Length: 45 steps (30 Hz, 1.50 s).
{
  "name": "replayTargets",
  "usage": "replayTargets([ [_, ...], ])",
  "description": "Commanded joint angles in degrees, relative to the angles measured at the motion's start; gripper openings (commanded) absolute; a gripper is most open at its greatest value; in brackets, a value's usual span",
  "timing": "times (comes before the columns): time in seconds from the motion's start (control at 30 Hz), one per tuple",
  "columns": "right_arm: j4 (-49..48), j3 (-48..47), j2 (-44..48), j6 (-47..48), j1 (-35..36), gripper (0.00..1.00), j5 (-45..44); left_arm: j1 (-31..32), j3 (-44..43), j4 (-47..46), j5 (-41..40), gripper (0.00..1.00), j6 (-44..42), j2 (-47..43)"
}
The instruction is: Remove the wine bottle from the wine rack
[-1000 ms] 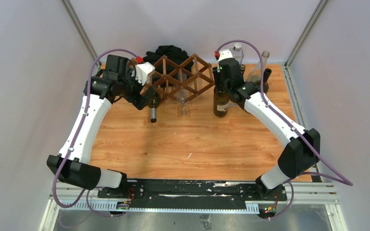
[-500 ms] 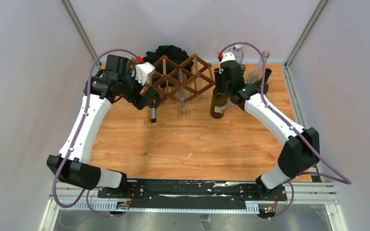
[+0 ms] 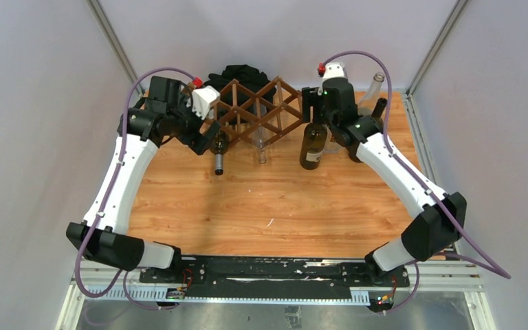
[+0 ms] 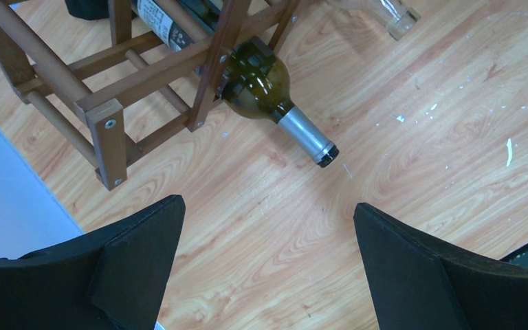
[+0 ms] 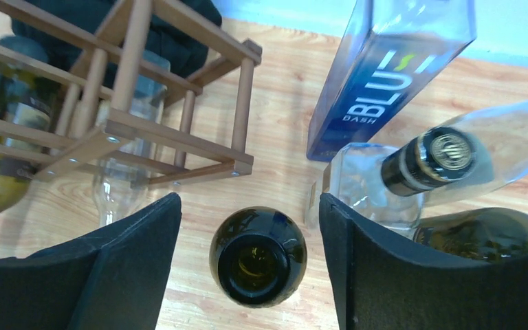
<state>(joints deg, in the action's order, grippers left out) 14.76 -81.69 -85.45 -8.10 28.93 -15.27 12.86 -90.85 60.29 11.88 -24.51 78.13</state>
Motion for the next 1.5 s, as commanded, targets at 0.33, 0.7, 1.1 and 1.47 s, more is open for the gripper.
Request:
replayTargets([
  [0.33, 9.62, -13.2, -0.96, -5.15, 21.69, 0.84, -8.28, -16.41, -4.89, -0.69, 8.95, 1.0, 4.38, 4.97],
  [0.7, 9.52, -24.99, -26.72, -10.37, 29.62, 0.85, 3.63, -19.79, 5.53, -5.67, 8.59, 1.0, -0.53, 1.0],
  [1.1, 8.32, -34.25, -42.87, -14.61, 29.37, 0.79, 1.85, -20.3, 9.05, -6.96, 8.68, 1.0, -3.03, -0.64],
  [1.47, 5.89, -36.4, -48.16, -19.33, 28.48, 0.66, -1.7, -20.37, 10.24, -6.94, 9.57, 1.0, -4.22, -3.88],
])
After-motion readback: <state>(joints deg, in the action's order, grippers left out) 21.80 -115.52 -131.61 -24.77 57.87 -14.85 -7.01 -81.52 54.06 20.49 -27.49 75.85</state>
